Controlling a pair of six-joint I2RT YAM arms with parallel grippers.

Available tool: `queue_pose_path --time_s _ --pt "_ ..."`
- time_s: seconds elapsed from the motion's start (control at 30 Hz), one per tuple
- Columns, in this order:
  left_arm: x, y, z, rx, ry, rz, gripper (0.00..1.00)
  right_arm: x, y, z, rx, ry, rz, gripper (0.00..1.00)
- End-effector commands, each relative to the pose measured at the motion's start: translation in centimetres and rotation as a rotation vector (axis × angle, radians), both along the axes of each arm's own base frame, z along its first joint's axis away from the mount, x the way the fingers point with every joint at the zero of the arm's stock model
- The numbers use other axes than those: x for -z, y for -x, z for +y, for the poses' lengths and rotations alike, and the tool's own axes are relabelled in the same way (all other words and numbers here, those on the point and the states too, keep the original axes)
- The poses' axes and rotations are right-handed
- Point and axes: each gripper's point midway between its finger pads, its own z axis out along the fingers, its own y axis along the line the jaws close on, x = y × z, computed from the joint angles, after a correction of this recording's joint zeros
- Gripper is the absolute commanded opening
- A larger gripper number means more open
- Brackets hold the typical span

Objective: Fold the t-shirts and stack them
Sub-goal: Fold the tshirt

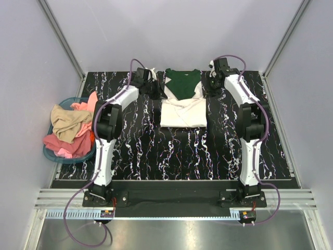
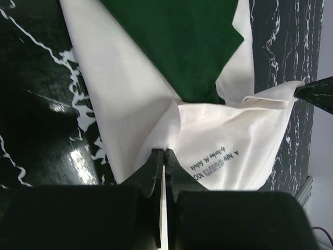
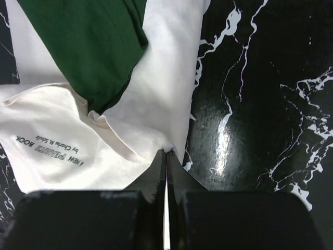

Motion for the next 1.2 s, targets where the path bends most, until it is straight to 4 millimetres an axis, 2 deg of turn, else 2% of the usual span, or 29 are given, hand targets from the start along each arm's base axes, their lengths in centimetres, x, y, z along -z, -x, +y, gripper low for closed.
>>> queue_pose_path --time_s 0.0,0.17,0.3,0.33,0.37,0.43,0.47,0.5,0.7,0.83,0.87,0.93,0.97,1.0,1.1,1.13,1.17 --pt "-2.6 -2.7 -0.4 0.014 0.06 -0.114 0.0 -1.9 -2.2 0.0 -0.035 -0.006 -0.091 0.0" --pt "-2.2 -4.0 0.4 -0.02 0.071 -0.131 0.0 -1.6 -3.4 -0.2 -0.04 -0.011 -0.115 0.0" --pt "-3.3 -4.6 0.6 -0.03 0.102 -0.176 0.0 -1.9 -3.9 -0.7 -0.028 -0.019 -0.133 0.0" --pt "-3.1 -4.4 0.9 -0.034 0.103 -0.173 0.0 -2.2 -4.0 -0.6 -0.031 -0.026 -0.141 0.0" --pt "-4.3 -4.5 0.8 -0.037 0.112 -0.212 0.0 -2.2 -3.9 -0.6 -0.028 -0.03 -0.14 0.0" --pt "-4.4 -4.2 0.9 -0.044 0.117 -0.218 0.0 -2.9 -3.8 -0.4 -0.029 -0.043 -0.158 0.0" --pt "-5.1 -4.2 0.9 -0.039 0.126 -0.239 0.0 -3.2 -3.8 -0.3 -0.023 -0.052 -0.165 0.0" --pt "-5.2 -4.1 0.9 -0.038 0.128 -0.243 0.0 -4.1 -3.7 -0.3 -0.022 -0.06 -0.186 0.0" --pt "-4.8 -4.0 1.0 -0.037 0.126 -0.238 0.0 -6.1 -3.8 0.3 -0.015 -0.108 -0.269 0.0" --pt "-4.4 -4.6 1.0 -0.04 0.13 -0.242 0.0 -4.8 -4.2 -0.1 -0.006 -0.114 -0.265 0.0" --pt "-3.6 -4.8 1.0 -0.041 0.127 -0.23 0.0 -4.5 -4.4 -0.3 0.002 -0.115 -0.262 0.0" --pt "-3.5 -5.4 0.9 -0.043 0.132 -0.234 0.0 -3.4 -5.2 -0.4 0.001 -0.129 -0.267 0.0" --pt "-2.2 -5.5 0.8 -0.043 0.129 -0.208 0.0 -3.0 -5.4 -0.4 0.0 -0.134 -0.265 0.0" --pt "-2.6 -6.0 0.7 -0.044 0.137 -0.213 0.0 -1.9 -5.8 -0.5 0.002 -0.133 -0.254 0.0" --pt "-1.3 -6.3 0.7 -0.048 0.134 -0.189 0.0 -0.6 -6.8 -0.8 0.004 -0.129 -0.257 0.0" --pt "-1.3 -6.4 0.7 -0.049 0.132 -0.191 0.0 -0.3 -7.0 -0.9 0.004 -0.128 -0.259 0.01" --pt "-1.1 -6.5 0.9 -0.052 0.129 -0.188 0.02 -0.2 -7.3 -1.1 0.007 -0.127 -0.262 0.05"
